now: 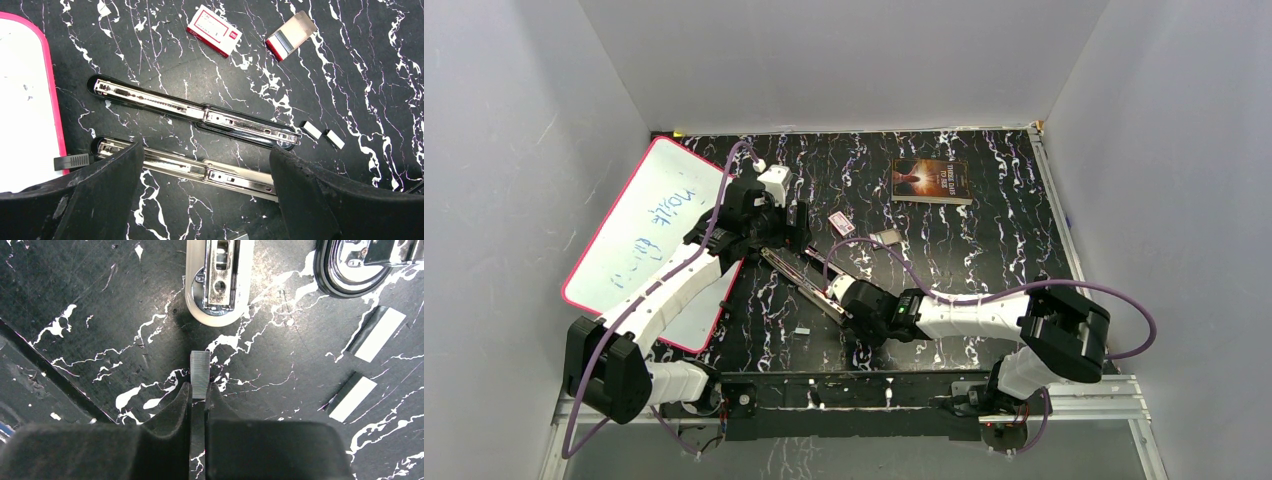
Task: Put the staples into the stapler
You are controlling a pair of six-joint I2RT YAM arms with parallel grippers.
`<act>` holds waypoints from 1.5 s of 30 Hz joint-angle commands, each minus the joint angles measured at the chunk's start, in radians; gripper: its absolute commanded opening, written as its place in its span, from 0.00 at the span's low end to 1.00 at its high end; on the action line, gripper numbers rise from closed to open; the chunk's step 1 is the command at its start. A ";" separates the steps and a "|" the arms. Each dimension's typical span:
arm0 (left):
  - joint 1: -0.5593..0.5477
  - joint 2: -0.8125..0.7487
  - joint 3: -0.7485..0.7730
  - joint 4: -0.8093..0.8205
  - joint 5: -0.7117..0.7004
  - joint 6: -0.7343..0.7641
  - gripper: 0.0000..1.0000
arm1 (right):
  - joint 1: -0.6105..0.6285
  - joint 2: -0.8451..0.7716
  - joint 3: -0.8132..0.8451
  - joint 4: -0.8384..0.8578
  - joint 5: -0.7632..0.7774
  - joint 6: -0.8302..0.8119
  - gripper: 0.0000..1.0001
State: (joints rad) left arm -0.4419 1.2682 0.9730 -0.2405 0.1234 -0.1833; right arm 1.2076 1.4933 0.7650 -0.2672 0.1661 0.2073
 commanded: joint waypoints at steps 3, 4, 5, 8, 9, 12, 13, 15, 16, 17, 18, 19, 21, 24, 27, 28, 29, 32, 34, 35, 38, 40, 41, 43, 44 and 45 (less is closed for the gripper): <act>0.002 -0.035 -0.010 0.023 0.013 -0.010 0.95 | 0.009 0.004 0.028 -0.014 -0.018 -0.006 0.00; 0.002 -0.042 -0.017 0.040 0.019 -0.015 0.95 | 0.008 -0.005 0.028 -0.005 -0.019 -0.005 0.00; 0.002 -0.054 -0.028 0.058 0.025 -0.020 0.95 | 0.008 -0.015 0.026 0.005 -0.020 -0.004 0.00; 0.002 -0.094 -0.053 0.111 0.044 -0.030 0.95 | 0.008 -0.065 0.019 0.037 -0.020 0.002 0.00; 0.003 -0.108 -0.062 0.127 0.051 -0.030 0.95 | 0.008 -0.085 0.017 0.048 -0.018 0.004 0.00; 0.003 -0.160 -0.085 0.179 0.079 -0.038 0.95 | 0.009 -0.150 0.006 0.086 -0.017 0.009 0.00; 0.003 -0.180 -0.095 0.201 0.095 -0.041 0.95 | 0.009 -0.174 0.002 0.094 -0.012 0.008 0.00; 0.004 -0.226 -0.115 0.253 0.137 -0.051 0.96 | 0.008 -0.224 -0.013 0.110 0.009 0.008 0.00; 0.005 -0.247 -0.125 0.290 0.156 -0.058 0.96 | 0.009 -0.252 -0.021 0.117 0.021 0.008 0.00; 0.005 -0.268 -0.134 0.317 0.169 -0.066 0.96 | 0.009 -0.280 -0.032 0.129 0.035 0.007 0.00; 0.005 -0.286 -0.142 0.342 0.183 -0.075 0.96 | 0.009 -0.312 -0.045 0.146 0.051 0.006 0.00; 0.006 -0.304 -0.149 0.368 0.196 -0.083 0.96 | 0.009 -0.346 -0.061 0.168 0.069 0.005 0.00; 0.006 -0.333 -0.161 0.414 0.228 -0.097 0.96 | 0.009 -0.415 -0.088 0.215 0.117 0.002 0.00; 0.006 -0.374 -0.194 0.511 0.290 -0.117 0.97 | 0.009 -0.517 -0.132 0.322 0.198 -0.006 0.00; 0.006 -0.404 -0.227 0.606 0.331 -0.130 0.97 | 0.007 -0.613 -0.207 0.491 0.211 -0.077 0.00; 0.006 -0.412 -0.237 0.629 0.345 -0.129 0.97 | 0.007 -0.641 -0.235 0.560 0.208 -0.093 0.00; 0.006 -0.416 -0.242 0.644 0.359 -0.123 0.97 | 0.007 -0.666 -0.261 0.622 0.202 -0.111 0.00; 0.006 -0.422 -0.250 0.687 0.425 -0.099 0.97 | 0.005 -0.711 -0.322 0.808 0.157 -0.158 0.00; 0.005 -0.427 -0.272 0.747 0.501 -0.090 0.95 | 0.006 -0.720 -0.350 0.912 0.112 -0.178 0.00; 0.006 -0.427 -0.283 0.779 0.530 -0.095 0.95 | 0.006 -0.722 -0.355 0.958 0.091 -0.182 0.00; 0.005 -0.425 -0.301 0.859 0.616 -0.122 0.93 | 0.005 -0.718 -0.351 1.038 0.029 -0.189 0.00; 0.005 -0.420 -0.301 0.890 0.672 -0.131 0.92 | 0.006 -0.714 -0.348 1.076 -0.001 -0.191 0.00; 0.004 -0.420 -0.301 0.897 0.692 -0.133 0.92 | 0.006 -0.711 -0.349 1.099 -0.015 -0.190 0.00; 0.005 -0.424 -0.307 0.933 0.720 -0.143 0.92 | 0.005 -0.709 -0.352 1.146 -0.038 -0.192 0.00; 0.005 -0.431 -0.314 0.952 0.733 -0.145 0.92 | 0.006 -0.703 -0.352 1.164 -0.052 -0.193 0.00; 0.005 -0.437 -0.322 0.977 0.744 -0.147 0.91 | 0.005 -0.697 -0.350 1.170 -0.061 -0.200 0.00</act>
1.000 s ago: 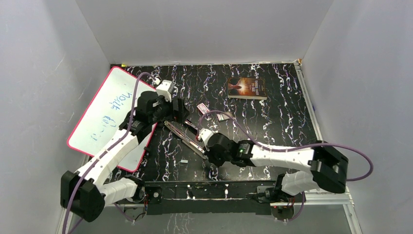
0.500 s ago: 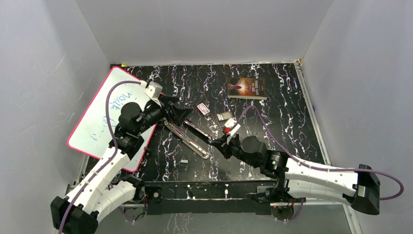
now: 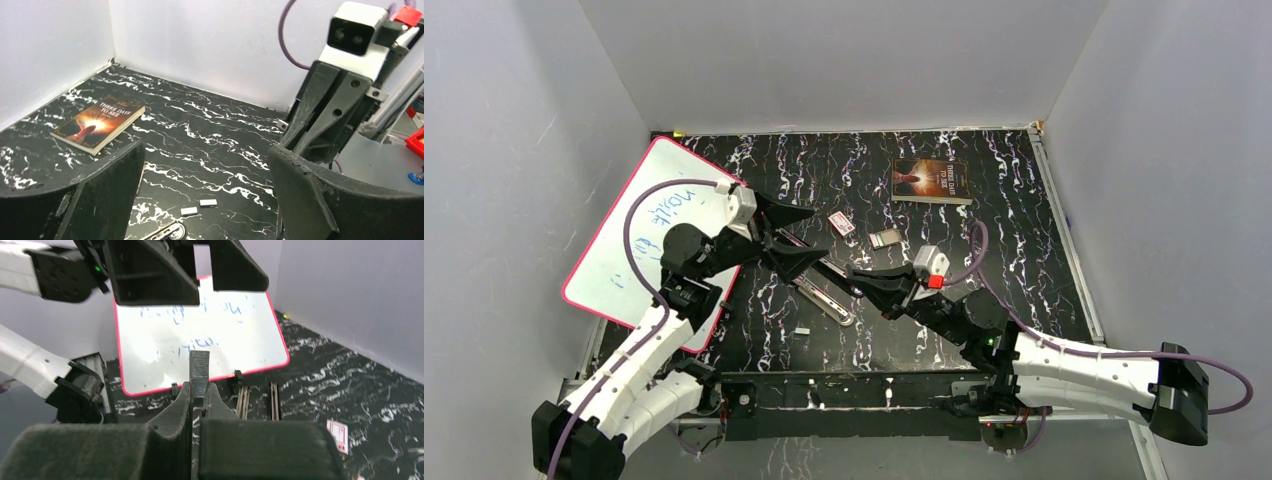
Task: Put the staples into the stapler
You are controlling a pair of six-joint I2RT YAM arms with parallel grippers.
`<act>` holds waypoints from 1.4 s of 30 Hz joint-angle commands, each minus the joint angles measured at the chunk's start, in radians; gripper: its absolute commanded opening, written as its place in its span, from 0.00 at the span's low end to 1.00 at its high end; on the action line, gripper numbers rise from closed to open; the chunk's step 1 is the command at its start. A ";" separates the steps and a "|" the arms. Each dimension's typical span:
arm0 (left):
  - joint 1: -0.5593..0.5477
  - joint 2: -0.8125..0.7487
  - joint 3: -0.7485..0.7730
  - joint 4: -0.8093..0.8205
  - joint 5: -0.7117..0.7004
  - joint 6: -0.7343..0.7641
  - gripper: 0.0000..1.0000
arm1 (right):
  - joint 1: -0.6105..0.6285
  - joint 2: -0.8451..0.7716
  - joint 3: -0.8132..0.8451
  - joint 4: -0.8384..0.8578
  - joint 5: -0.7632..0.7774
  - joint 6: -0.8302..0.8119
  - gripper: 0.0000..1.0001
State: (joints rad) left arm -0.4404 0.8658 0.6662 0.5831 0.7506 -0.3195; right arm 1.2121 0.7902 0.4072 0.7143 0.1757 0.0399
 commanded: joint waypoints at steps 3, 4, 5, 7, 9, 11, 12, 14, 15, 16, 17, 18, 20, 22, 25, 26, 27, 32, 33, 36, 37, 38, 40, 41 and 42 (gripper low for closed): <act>0.003 -0.057 -0.037 0.224 0.142 -0.022 0.91 | 0.000 0.024 0.010 0.211 -0.091 -0.051 0.00; 0.003 -0.059 -0.040 0.238 0.153 -0.025 0.91 | -0.001 0.028 0.008 0.228 -0.096 -0.051 0.00; 0.003 -0.060 -0.039 0.250 0.164 -0.028 0.90 | -0.001 0.033 0.005 0.250 -0.103 -0.054 0.00; 0.002 -0.058 -0.033 0.279 0.198 -0.046 0.89 | -0.001 0.052 -0.002 0.316 -0.132 -0.066 0.00; 0.002 -0.056 -0.030 0.298 0.217 -0.053 0.89 | -0.003 0.066 0.007 0.327 -0.148 -0.077 0.00; 0.002 -0.054 -0.032 0.307 0.227 -0.055 0.89 | -0.004 0.081 0.021 0.323 -0.167 -0.090 0.00; 0.002 -0.054 -0.034 0.311 0.230 -0.055 0.89 | -0.006 0.089 0.025 0.327 -0.173 -0.092 0.00; 0.002 -0.054 -0.038 0.316 0.237 -0.054 0.89 | -0.009 0.097 0.020 0.356 -0.181 -0.090 0.00; 0.000 -0.056 -0.040 0.320 0.243 -0.053 0.88 | -0.011 0.099 0.017 0.372 -0.186 -0.090 0.00; 0.000 -0.056 -0.041 0.324 0.249 -0.053 0.87 | -0.014 0.103 0.014 0.385 -0.192 -0.088 0.00; 0.000 -0.056 -0.042 0.326 0.256 -0.053 0.86 | -0.018 0.105 0.013 0.395 -0.198 -0.084 0.00; 0.000 -0.056 -0.041 0.328 0.262 -0.054 0.85 | -0.022 0.106 0.012 0.402 -0.204 -0.082 0.00; 0.000 -0.059 -0.042 0.333 0.270 -0.058 0.84 | -0.028 0.109 0.009 0.414 -0.211 -0.074 0.00; -0.001 -0.061 -0.042 0.339 0.276 -0.066 0.82 | -0.034 0.110 0.006 0.433 -0.215 -0.069 0.00; -0.004 -0.056 -0.034 0.343 0.286 -0.085 0.78 | -0.039 0.120 0.012 0.451 -0.234 -0.075 0.00; -0.006 -0.050 -0.028 0.345 0.290 -0.091 0.76 | -0.040 0.126 0.018 0.453 -0.243 -0.081 0.00; -0.009 -0.046 -0.023 0.347 0.294 -0.096 0.74 | -0.041 0.133 0.025 0.455 -0.253 -0.085 0.00; -0.036 -0.023 -0.002 0.353 0.311 -0.103 0.66 | -0.043 0.168 0.054 0.470 -0.294 -0.096 0.00; -0.043 -0.019 0.003 0.354 0.313 -0.102 0.64 | -0.045 0.174 0.060 0.473 -0.301 -0.097 0.00; -0.069 -0.009 0.006 0.355 0.319 -0.100 0.59 | -0.047 0.189 0.076 0.484 -0.321 -0.097 0.00; -0.074 -0.006 0.006 0.355 0.323 -0.099 0.58 | -0.046 0.193 0.079 0.488 -0.325 -0.096 0.00; -0.080 -0.004 0.006 0.355 0.325 -0.099 0.58 | -0.046 0.195 0.082 0.492 -0.327 -0.096 0.00; -0.088 -0.005 0.006 0.356 0.328 -0.099 0.57 | -0.048 0.196 0.084 0.492 -0.331 -0.095 0.00; -0.091 -0.007 0.006 0.357 0.328 -0.098 0.57 | -0.049 0.195 0.084 0.493 -0.330 -0.094 0.00; -0.093 -0.010 0.006 0.357 0.329 -0.098 0.57 | -0.049 0.191 0.084 0.494 -0.330 -0.094 0.00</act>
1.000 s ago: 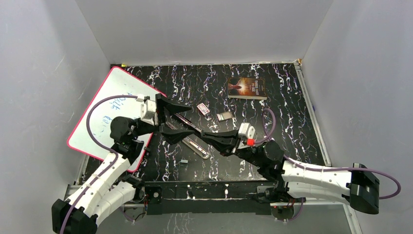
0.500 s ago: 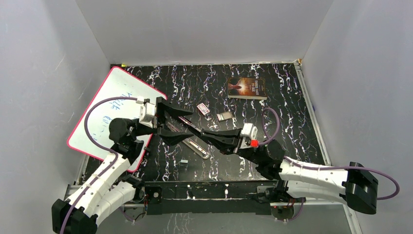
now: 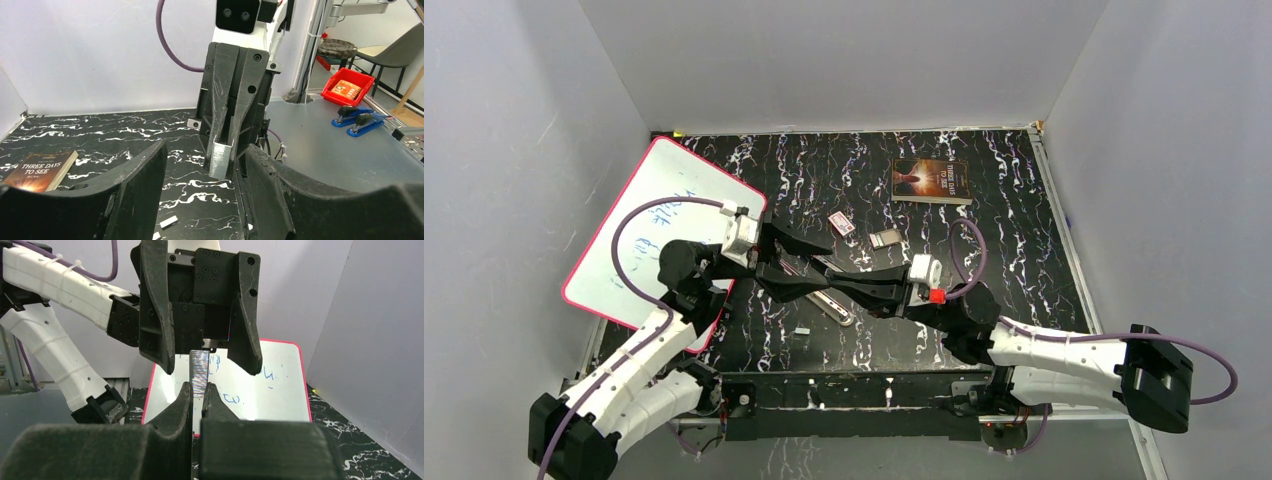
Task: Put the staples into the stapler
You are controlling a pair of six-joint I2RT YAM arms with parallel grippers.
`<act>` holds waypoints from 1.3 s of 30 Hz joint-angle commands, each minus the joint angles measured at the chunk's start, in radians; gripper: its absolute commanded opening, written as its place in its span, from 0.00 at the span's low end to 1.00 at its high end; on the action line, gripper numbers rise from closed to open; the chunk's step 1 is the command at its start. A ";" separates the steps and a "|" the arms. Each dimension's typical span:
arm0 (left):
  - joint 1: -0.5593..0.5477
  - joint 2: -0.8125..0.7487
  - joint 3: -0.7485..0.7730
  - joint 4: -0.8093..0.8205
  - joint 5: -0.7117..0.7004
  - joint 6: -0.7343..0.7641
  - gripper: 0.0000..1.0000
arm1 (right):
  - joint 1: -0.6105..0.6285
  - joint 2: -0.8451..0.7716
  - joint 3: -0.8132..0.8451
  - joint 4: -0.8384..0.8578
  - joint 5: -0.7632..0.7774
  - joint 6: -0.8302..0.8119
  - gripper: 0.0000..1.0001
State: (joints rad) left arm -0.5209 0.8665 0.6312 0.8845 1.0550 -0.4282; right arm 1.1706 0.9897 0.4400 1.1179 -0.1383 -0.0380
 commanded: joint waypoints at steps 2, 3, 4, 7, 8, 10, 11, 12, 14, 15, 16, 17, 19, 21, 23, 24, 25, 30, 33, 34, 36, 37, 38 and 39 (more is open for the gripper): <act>-0.017 -0.016 0.040 0.056 0.023 0.011 0.54 | -0.007 -0.012 0.051 0.091 -0.017 -0.014 0.00; -0.019 -0.017 0.040 0.056 0.023 0.011 0.53 | -0.007 -0.013 0.050 0.091 -0.018 -0.014 0.00; -0.020 -0.019 0.039 0.057 0.023 0.011 0.52 | -0.008 -0.015 0.049 0.091 -0.020 -0.014 0.00; -0.028 -0.021 0.038 0.058 0.017 0.005 0.49 | -0.007 -0.016 0.049 0.092 -0.024 -0.014 0.00; -0.030 -0.024 0.039 0.059 0.013 0.005 0.49 | -0.007 -0.016 0.049 0.091 -0.024 -0.014 0.00; -0.035 -0.026 0.037 0.063 0.006 0.005 0.48 | -0.006 -0.014 0.049 0.091 -0.026 -0.013 0.00; -0.036 -0.026 0.036 0.063 0.005 0.005 0.47 | -0.006 -0.013 0.049 0.091 -0.027 -0.013 0.00; -0.038 -0.027 0.035 0.063 0.004 0.005 0.46 | -0.006 -0.013 0.049 0.092 -0.027 -0.011 0.00; -0.040 -0.027 0.034 0.066 -0.001 0.003 0.44 | -0.006 -0.014 0.049 0.094 -0.027 -0.010 0.00; -0.040 -0.027 0.032 0.065 -0.004 0.001 0.43 | -0.006 -0.013 0.049 0.094 -0.027 -0.010 0.00; -0.040 -0.027 0.032 0.067 -0.008 -0.001 0.41 | -0.007 -0.013 0.049 0.094 -0.028 -0.010 0.00; -0.040 -0.028 0.032 0.065 -0.010 -0.003 0.41 | -0.007 -0.013 0.049 0.095 -0.027 -0.010 0.00; -0.041 -0.027 0.030 0.065 -0.013 -0.005 0.40 | -0.008 -0.013 0.051 0.094 -0.027 -0.010 0.00; -0.042 -0.027 0.032 0.065 -0.013 -0.006 0.39 | -0.007 -0.015 0.051 0.094 -0.027 -0.010 0.00; -0.043 -0.025 0.032 0.067 -0.013 -0.007 0.37 | -0.007 -0.016 0.051 0.095 -0.025 -0.009 0.00; -0.045 -0.024 0.032 0.067 -0.012 -0.007 0.36 | -0.007 -0.016 0.051 0.095 -0.024 -0.008 0.00; -0.045 -0.023 0.031 0.067 -0.008 -0.007 0.34 | -0.007 -0.016 0.051 0.095 -0.022 -0.008 0.00; -0.049 -0.018 0.031 0.067 -0.002 -0.018 0.31 | -0.007 -0.017 0.054 0.098 -0.014 -0.005 0.00; -0.051 -0.021 0.029 0.068 0.000 -0.017 0.29 | -0.006 -0.017 0.054 0.103 -0.008 -0.005 0.00; -0.050 -0.021 0.028 0.067 -0.001 -0.017 0.28 | -0.006 -0.017 0.054 0.104 -0.005 -0.004 0.00; -0.051 -0.021 0.028 0.067 0.002 -0.017 0.28 | -0.007 -0.015 0.053 0.110 0.001 -0.002 0.00; -0.050 -0.021 0.028 0.067 0.003 -0.017 0.28 | -0.007 -0.014 0.052 0.112 0.004 0.000 0.00; -0.052 -0.020 0.028 0.067 0.003 -0.017 0.28 | -0.006 -0.015 0.052 0.114 0.005 0.001 0.00; -0.052 -0.019 0.028 0.067 0.006 -0.017 0.27 | -0.006 -0.013 0.052 0.115 0.007 0.002 0.00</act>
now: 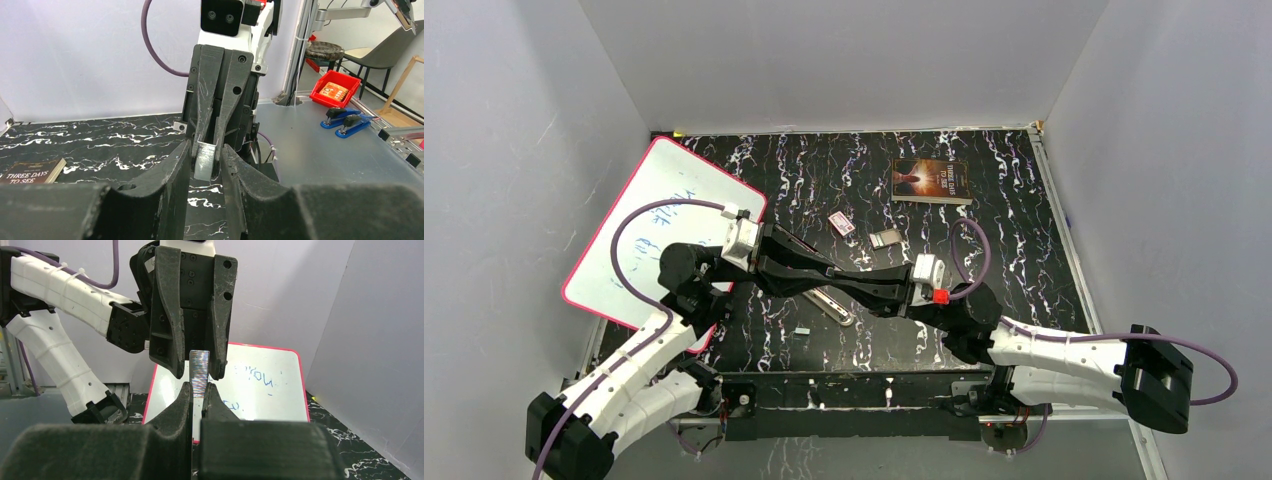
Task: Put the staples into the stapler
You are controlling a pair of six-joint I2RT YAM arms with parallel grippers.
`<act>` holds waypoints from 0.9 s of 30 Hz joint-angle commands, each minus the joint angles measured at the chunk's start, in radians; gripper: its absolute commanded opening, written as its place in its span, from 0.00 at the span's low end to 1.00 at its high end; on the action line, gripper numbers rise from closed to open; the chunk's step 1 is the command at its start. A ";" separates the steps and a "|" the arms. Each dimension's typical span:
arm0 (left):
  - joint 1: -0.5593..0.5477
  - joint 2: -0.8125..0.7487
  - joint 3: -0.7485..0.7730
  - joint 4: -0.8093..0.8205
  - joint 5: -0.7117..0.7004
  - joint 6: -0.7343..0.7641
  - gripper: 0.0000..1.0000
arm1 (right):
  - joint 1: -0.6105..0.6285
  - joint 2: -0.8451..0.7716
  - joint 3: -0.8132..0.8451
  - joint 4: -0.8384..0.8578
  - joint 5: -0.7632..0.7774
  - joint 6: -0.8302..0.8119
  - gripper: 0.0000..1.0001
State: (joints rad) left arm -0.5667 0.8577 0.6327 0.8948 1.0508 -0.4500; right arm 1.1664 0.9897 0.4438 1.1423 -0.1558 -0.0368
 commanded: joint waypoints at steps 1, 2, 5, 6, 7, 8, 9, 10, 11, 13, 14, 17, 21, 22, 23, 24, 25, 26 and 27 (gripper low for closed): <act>-0.006 -0.010 0.027 0.057 0.011 0.004 0.26 | -0.002 -0.013 0.049 0.092 0.027 0.002 0.00; -0.007 -0.010 0.027 0.056 0.011 0.005 0.26 | -0.003 -0.013 0.049 0.094 0.028 0.004 0.00; -0.007 -0.009 0.027 0.056 0.011 0.008 0.23 | -0.002 -0.014 0.048 0.096 0.030 0.003 0.00; -0.007 -0.009 0.028 0.056 0.010 0.009 0.22 | -0.002 -0.012 0.048 0.096 0.029 0.004 0.00; -0.008 -0.008 0.028 0.057 0.011 0.010 0.21 | -0.002 -0.012 0.049 0.096 0.030 0.003 0.00; -0.008 -0.008 0.028 0.056 0.010 0.010 0.20 | -0.002 -0.011 0.049 0.096 0.029 0.003 0.00; -0.008 -0.009 0.029 0.057 0.009 0.011 0.20 | -0.003 -0.010 0.048 0.096 0.030 0.003 0.00; -0.008 -0.008 0.030 0.056 0.009 0.011 0.19 | -0.003 -0.010 0.047 0.096 0.029 0.004 0.00; -0.008 -0.008 0.031 0.056 0.008 0.011 0.19 | -0.003 -0.009 0.047 0.096 0.030 0.005 0.00; -0.007 -0.009 0.032 0.057 0.008 0.012 0.19 | -0.003 -0.008 0.046 0.096 0.030 0.005 0.00; -0.008 -0.009 0.032 0.057 0.007 0.012 0.19 | -0.003 -0.009 0.046 0.096 0.030 0.005 0.00; -0.009 -0.008 0.032 0.057 0.009 0.013 0.17 | -0.002 -0.008 0.045 0.094 0.031 0.006 0.00; -0.010 -0.011 0.031 0.056 0.009 0.012 0.13 | -0.002 -0.008 0.047 0.091 0.032 0.008 0.00; -0.011 -0.011 0.030 0.057 0.009 0.013 0.11 | -0.002 -0.007 0.048 0.091 0.032 0.008 0.00; -0.011 -0.012 0.030 0.057 0.009 0.013 0.10 | -0.002 -0.007 0.048 0.090 0.032 0.008 0.00; -0.011 -0.014 0.031 0.056 0.009 0.013 0.07 | -0.002 -0.007 0.049 0.089 0.032 0.010 0.00; -0.011 -0.014 0.030 0.057 0.011 0.013 0.04 | -0.002 -0.006 0.049 0.089 0.032 0.011 0.00; -0.013 -0.015 0.030 0.057 0.012 0.014 0.01 | -0.003 -0.006 0.049 0.089 0.032 0.011 0.00; -0.013 -0.016 0.031 0.056 0.013 0.015 0.00 | -0.004 -0.006 0.050 0.089 0.032 0.011 0.00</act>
State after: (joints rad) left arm -0.5697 0.8577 0.6327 0.9043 1.0504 -0.4465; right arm 1.1664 0.9897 0.4438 1.1614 -0.1421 -0.0261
